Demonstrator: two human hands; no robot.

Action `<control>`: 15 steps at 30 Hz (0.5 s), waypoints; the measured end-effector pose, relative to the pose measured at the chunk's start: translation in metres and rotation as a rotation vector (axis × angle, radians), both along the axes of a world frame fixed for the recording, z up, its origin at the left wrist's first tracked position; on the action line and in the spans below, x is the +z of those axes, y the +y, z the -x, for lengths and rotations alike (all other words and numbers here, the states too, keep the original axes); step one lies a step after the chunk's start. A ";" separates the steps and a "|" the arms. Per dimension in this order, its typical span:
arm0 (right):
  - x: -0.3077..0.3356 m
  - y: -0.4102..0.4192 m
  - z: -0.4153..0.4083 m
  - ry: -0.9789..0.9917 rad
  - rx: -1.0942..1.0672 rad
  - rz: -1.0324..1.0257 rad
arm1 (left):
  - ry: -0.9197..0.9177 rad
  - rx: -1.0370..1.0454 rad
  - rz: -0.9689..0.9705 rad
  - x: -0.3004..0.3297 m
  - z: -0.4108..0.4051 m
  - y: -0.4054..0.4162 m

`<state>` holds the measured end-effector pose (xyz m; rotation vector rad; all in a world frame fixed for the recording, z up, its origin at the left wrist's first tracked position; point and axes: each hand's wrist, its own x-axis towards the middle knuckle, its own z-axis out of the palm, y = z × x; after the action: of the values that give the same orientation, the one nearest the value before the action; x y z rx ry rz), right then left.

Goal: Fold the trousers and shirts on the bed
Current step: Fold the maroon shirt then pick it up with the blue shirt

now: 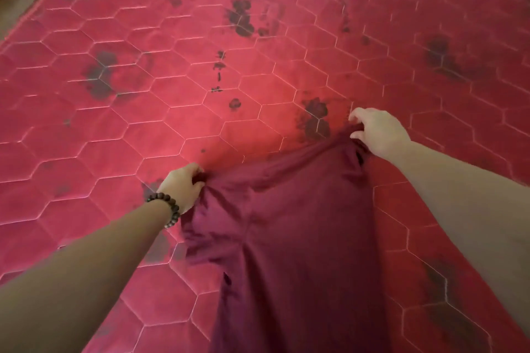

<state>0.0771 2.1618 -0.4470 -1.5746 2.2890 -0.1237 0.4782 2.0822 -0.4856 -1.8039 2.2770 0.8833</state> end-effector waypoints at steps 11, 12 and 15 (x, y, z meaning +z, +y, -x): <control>-0.057 0.029 0.005 -0.202 -0.557 -0.003 | 0.011 -0.263 0.083 -0.026 0.101 -0.001; -0.061 0.026 0.005 -0.242 -0.594 -0.031 | 0.037 -0.255 0.064 -0.028 0.118 -0.001; -0.070 0.017 0.001 -0.331 -0.621 -0.064 | 0.000 -0.264 0.044 -0.036 0.151 0.001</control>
<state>0.0764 2.1787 -0.5167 -0.6991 2.3883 -0.4257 0.3274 2.0831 -0.5218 -1.4694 2.4769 0.7921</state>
